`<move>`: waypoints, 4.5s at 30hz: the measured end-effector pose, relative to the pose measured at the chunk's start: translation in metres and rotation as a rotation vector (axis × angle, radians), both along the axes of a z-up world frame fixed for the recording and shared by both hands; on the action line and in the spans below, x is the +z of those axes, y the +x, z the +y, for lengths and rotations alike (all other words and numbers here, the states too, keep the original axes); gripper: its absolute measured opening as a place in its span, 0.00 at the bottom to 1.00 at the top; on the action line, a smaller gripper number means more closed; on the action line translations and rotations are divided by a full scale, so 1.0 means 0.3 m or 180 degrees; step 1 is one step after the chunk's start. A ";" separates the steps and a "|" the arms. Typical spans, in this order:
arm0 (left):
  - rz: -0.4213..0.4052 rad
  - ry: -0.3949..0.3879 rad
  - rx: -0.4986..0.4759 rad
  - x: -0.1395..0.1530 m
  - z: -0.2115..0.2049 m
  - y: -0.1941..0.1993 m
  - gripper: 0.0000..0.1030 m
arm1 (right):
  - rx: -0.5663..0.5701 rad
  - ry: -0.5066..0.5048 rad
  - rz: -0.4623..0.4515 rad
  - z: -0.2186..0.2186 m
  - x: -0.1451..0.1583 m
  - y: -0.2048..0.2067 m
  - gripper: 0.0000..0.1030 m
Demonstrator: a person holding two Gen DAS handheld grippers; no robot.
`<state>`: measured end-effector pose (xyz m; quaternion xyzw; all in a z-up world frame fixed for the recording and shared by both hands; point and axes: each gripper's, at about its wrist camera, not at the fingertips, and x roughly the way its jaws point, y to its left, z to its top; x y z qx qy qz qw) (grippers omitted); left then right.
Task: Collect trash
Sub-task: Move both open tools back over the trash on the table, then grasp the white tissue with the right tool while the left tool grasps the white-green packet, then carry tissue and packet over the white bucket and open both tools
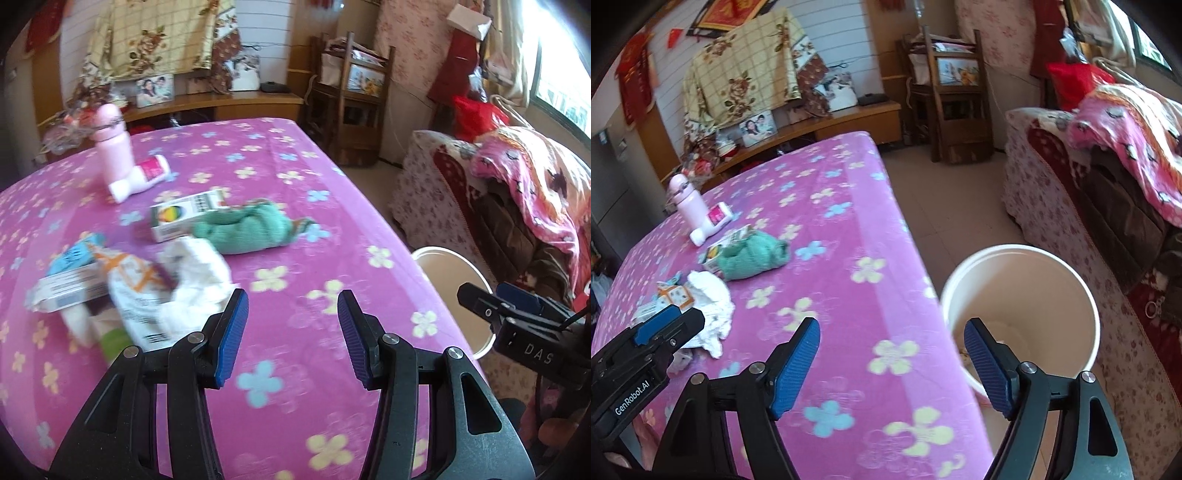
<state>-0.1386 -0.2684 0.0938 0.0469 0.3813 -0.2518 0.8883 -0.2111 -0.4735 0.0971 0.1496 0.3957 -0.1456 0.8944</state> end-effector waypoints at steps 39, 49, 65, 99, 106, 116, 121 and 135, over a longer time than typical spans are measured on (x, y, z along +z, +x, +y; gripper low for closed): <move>0.0405 -0.0270 0.0575 -0.133 0.557 0.099 0.65 | 0.1245 0.0589 0.0199 0.489 -0.188 0.462 0.68; 0.0540 -0.0301 0.0503 -0.190 0.467 0.185 0.63 | 0.1427 0.0660 -0.0021 0.490 -0.191 0.468 0.21; 0.0469 -0.0205 0.0302 -0.119 0.539 0.089 0.23 | 0.1428 0.0676 -0.0186 0.406 -0.090 0.265 0.19; 0.0078 -0.0214 -0.0169 0.077 0.237 -0.025 0.23 | 0.1016 0.0698 -0.0571 0.213 0.079 0.012 0.19; 0.0072 -0.0172 -0.0327 0.077 0.113 -0.025 0.23 | 0.0795 0.0662 -0.0569 0.107 0.080 -0.041 0.19; 0.0064 -0.0121 -0.0579 0.078 -0.093 -0.032 0.23 | 0.0462 0.0609 -0.0541 -0.067 0.069 -0.117 0.19; 0.0084 -0.0082 -0.0728 0.065 -0.208 -0.039 0.23 | 0.0291 0.0603 -0.0512 -0.154 0.056 -0.156 0.19; 0.0242 0.0033 -0.1027 -0.023 -0.500 -0.063 0.23 | -0.0189 0.0707 -0.0359 -0.394 -0.048 -0.257 0.19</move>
